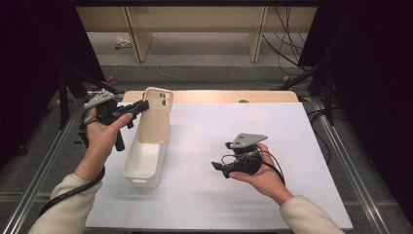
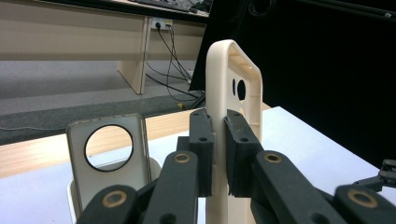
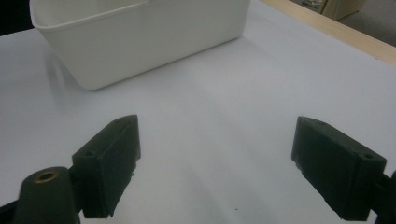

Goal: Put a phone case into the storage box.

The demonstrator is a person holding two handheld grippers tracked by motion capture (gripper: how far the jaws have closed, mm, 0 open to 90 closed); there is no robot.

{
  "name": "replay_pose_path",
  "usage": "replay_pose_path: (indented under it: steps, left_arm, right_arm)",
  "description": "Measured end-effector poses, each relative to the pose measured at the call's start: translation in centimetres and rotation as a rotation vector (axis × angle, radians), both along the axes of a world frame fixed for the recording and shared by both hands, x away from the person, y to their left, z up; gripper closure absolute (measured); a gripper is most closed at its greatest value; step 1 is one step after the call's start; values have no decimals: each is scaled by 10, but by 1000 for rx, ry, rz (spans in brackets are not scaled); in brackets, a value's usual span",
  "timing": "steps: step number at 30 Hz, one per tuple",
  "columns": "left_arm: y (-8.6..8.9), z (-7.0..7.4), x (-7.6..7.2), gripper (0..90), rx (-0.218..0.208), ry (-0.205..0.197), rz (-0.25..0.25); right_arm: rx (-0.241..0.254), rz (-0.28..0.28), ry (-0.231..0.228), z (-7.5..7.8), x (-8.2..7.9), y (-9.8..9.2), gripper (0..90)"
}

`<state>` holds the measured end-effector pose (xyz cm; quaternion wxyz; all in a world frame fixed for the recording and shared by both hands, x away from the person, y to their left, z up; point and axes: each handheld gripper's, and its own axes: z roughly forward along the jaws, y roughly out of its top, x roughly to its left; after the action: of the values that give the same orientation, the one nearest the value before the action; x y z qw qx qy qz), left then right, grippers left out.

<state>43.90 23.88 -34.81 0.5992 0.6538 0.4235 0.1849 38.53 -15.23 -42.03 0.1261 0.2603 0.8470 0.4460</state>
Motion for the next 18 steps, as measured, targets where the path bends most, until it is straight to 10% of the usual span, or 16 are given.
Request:
replay_pose_path:
  steps: [18]
  left_arm:
    - [7,-3,5,824,2,-5,11]
  right_arm:
    - [4,-2,4,-1,0,0,163]
